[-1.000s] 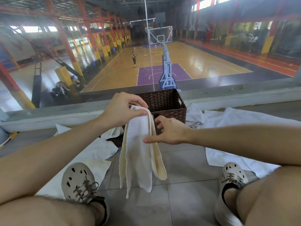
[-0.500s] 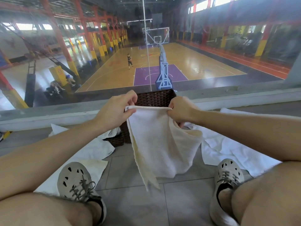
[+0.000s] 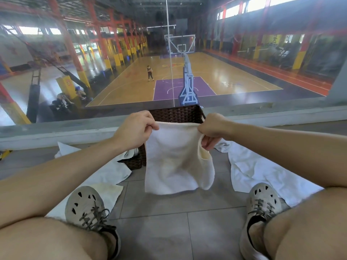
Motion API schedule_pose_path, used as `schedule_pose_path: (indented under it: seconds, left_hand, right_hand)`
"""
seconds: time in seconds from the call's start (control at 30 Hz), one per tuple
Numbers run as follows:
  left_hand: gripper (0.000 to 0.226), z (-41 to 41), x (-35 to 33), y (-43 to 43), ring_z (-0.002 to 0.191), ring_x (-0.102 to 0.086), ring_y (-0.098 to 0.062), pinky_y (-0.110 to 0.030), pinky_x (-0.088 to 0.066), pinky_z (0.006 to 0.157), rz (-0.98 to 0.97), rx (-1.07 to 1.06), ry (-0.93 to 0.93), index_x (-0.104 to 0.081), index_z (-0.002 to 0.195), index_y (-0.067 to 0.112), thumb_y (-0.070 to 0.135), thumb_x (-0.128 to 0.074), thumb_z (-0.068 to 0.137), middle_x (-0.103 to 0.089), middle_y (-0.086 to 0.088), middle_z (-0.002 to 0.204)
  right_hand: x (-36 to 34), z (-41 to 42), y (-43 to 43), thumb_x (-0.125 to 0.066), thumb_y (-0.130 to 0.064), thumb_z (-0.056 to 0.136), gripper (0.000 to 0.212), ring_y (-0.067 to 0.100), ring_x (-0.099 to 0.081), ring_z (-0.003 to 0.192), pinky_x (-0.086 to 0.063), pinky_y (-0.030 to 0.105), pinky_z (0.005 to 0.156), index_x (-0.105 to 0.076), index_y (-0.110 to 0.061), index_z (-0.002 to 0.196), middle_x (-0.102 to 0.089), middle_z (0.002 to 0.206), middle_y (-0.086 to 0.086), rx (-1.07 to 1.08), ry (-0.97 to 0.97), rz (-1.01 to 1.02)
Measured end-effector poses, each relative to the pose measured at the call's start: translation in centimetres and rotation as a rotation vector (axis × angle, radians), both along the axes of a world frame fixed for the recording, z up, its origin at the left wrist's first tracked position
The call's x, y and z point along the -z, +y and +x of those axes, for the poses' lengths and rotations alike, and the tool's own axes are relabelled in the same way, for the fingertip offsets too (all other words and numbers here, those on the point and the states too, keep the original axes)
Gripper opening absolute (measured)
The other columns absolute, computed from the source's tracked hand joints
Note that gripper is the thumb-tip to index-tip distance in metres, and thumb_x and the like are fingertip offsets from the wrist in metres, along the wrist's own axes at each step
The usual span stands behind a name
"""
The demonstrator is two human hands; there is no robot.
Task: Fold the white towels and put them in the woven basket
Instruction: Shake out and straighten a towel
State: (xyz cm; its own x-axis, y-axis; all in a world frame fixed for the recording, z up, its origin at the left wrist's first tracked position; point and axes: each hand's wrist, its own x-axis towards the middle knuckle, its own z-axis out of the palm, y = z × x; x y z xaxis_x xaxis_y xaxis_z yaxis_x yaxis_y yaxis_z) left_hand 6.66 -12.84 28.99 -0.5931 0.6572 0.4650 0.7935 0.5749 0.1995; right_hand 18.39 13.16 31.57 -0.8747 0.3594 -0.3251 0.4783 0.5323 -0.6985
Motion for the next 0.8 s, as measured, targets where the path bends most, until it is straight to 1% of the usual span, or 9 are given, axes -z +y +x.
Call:
schedule_pose_path:
  seconds: [0.13,0.23,0.3,0.4,0.57,0.63,0.7,0.73,0.8]
  left_hand:
    - [0.012,1.2,1.1,0.1,0.085,-0.065,-0.005,-0.031,-0.050,0.075,0.027,0.005,-0.232,-0.085,0.094,0.031,0.029,-0.074,0.094,-0.069,0.014,0.104]
    - [0.050,2.3,1.6,0.6,0.087,-0.063,-0.002,-0.025,-0.046,0.076,0.054,0.037,-0.453,-0.084,0.092,0.039,0.084,-0.068,0.079,-0.065,0.015,0.109]
    - [0.071,3.1,1.8,1.2,0.094,-0.063,-0.001,-0.023,-0.045,0.079,0.042,0.056,-0.505,-0.083,0.100,0.039,0.098,-0.066,0.066,-0.064,0.017,0.114]
    - [0.075,4.0,2.3,2.6,0.105,-0.061,0.002,-0.019,-0.046,0.082,0.049,-0.009,-0.416,-0.079,0.108,0.033,0.090,-0.080,0.060,-0.063,0.021,0.115]
    - [0.023,3.1,2.7,3.8,0.089,-0.066,-0.006,-0.029,-0.050,0.076,0.191,-0.059,-0.393,-0.084,0.091,0.027,0.041,-0.095,0.076,-0.071,0.014,0.100]
    - [0.015,2.5,2.4,3.7,0.076,-0.065,-0.002,-0.027,-0.048,0.069,0.265,-0.101,-0.432,-0.083,0.089,0.023,0.027,-0.093,0.079,-0.073,0.013,0.096]
    - [0.014,2.4,1.9,3.6,0.067,-0.059,-0.001,-0.024,-0.042,0.065,0.317,-0.154,-0.478,-0.083,0.092,0.021,0.020,-0.090,0.079,-0.072,0.014,0.089]
    - [0.015,2.3,1.6,3.5,0.065,-0.057,-0.004,-0.024,-0.041,0.065,0.338,-0.173,-0.501,-0.083,0.093,0.021,0.018,-0.089,0.079,-0.071,0.014,0.082]
    - [0.018,2.3,1.1,3.4,0.064,-0.057,-0.011,-0.025,-0.041,0.063,0.346,-0.194,-0.536,-0.083,0.094,0.023,0.018,-0.087,0.078,-0.071,0.006,0.075]
  right_hand:
    - [0.3,-0.3,-0.7,-0.038,-0.001,0.101,0.034,0.045,-0.079,0.074,-0.067,0.052,0.079,-0.062,0.021,0.094,-0.076,0.081,0.031,0.098,0.072,-0.285]
    - [0.1,-0.4,-0.6,-0.033,0.003,0.099,0.029,0.049,-0.079,0.081,-0.066,0.054,0.080,-0.056,0.015,0.110,-0.075,0.078,0.031,0.154,0.094,-0.445]
    - [0.0,-0.3,-0.6,-0.030,0.004,0.098,0.034,0.048,-0.079,0.080,-0.066,0.054,0.078,-0.051,0.010,0.124,-0.076,0.081,0.031,0.185,0.109,-0.535]
    - [-0.2,-0.2,-0.6,-0.030,0.005,0.097,0.041,0.049,-0.079,0.083,-0.067,0.053,0.075,-0.045,0.007,0.135,-0.076,0.091,0.035,0.199,0.104,-0.642]
    - [-0.6,0.6,-1.0,-0.029,0.004,0.098,0.039,0.051,-0.078,0.087,-0.066,0.055,0.081,-0.045,0.015,0.132,-0.075,0.096,0.037,0.146,0.050,-0.638]
    - [-0.6,0.9,-0.8,-0.032,0.000,0.099,0.035,0.050,-0.078,0.082,-0.066,0.056,0.081,-0.046,0.013,0.128,-0.076,0.089,0.035,0.123,0.044,-0.512]
    - [-0.8,1.1,-0.3,-0.050,-0.019,0.102,0.034,0.041,-0.078,0.070,-0.067,0.046,0.065,-0.053,0.008,0.123,-0.073,0.084,0.025,0.065,0.022,-0.293]
    - [-0.9,1.1,0.1,-0.063,-0.037,0.098,0.046,0.034,-0.076,0.066,-0.063,0.037,0.057,-0.056,0.001,0.122,-0.070,0.087,0.018,0.002,0.006,-0.128]
    - [-0.8,0.8,1.1,-0.080,-0.069,0.079,0.085,0.026,-0.072,0.085,-0.055,0.031,0.067,-0.049,-0.016,0.138,-0.063,0.114,0.005,-0.156,0.061,0.201]
